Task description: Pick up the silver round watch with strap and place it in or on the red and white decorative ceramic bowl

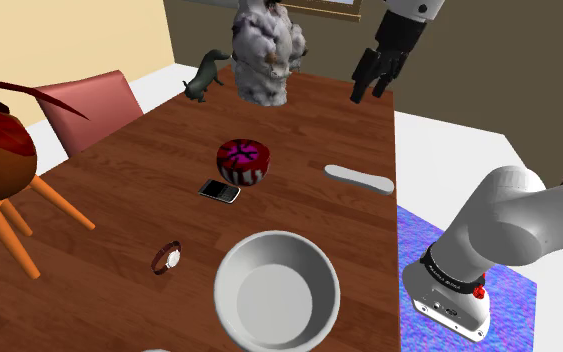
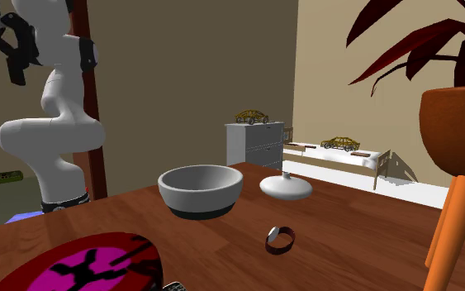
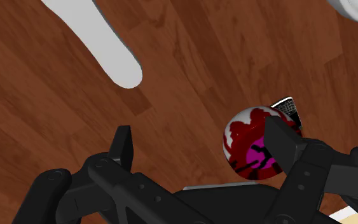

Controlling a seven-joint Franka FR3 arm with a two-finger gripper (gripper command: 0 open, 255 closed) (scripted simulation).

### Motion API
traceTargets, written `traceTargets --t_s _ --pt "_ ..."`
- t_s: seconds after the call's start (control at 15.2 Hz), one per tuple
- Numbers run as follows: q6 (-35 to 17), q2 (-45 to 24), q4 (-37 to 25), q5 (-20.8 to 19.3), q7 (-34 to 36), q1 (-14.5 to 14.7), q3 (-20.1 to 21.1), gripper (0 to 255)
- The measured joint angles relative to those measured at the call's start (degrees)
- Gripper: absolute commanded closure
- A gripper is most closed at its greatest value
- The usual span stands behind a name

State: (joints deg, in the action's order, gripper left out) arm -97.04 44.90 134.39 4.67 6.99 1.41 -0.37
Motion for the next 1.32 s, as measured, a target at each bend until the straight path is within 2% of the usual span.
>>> traceTargets --t_s 0.2,0.59,0.99,1.32 --pt "-1.3 -0.6 0.8 0.7 2.0 0.3 1.7 0" --pt "-6.2 -4.6 1.7 3.8 11.8 1.4 9.7 0" --pt "-11.9 -13.0 -0.6 5.4 22.3 1.7 18.1 0" --pt "-16.3 -21.7 -4.5 4.4 31.8 1.3 25.2 0"
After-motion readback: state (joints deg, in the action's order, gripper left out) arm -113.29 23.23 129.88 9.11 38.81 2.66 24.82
